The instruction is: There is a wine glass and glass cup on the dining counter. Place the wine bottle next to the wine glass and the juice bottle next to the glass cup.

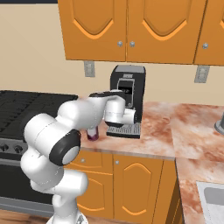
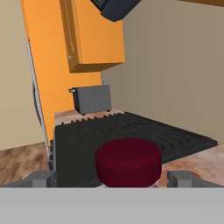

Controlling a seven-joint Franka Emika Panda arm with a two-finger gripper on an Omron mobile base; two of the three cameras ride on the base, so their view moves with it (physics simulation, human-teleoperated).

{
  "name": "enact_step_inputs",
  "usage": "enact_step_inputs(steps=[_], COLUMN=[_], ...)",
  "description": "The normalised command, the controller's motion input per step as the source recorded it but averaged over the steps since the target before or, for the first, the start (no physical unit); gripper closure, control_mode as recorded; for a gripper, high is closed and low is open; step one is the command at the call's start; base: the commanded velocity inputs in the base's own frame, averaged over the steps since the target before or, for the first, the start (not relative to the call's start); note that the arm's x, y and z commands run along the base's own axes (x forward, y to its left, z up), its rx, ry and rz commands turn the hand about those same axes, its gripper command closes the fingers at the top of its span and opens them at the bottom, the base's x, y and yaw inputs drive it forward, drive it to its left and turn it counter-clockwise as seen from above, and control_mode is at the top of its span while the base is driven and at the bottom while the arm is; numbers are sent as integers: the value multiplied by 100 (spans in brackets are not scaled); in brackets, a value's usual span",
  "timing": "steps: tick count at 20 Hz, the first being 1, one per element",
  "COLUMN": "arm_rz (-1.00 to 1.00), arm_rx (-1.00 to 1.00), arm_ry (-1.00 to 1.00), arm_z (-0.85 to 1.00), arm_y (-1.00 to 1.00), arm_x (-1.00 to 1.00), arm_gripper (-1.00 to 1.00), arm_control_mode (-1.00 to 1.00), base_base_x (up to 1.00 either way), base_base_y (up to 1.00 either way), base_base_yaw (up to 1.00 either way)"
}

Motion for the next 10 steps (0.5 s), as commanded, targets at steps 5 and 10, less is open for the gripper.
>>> enact_step_inputs(steps=[5,10], arm_rz=[0,0], arm_rx=[0,0], arm_ry=[0,0], arm_z=[0,0], arm_y=[1,1], arm_x=[6,7], arm_gripper=[-100,-100], arm_control_mode=[-100,-100], base_base_x=[0,0], base_base_y=[0,0], base_base_yaw=[0,0])
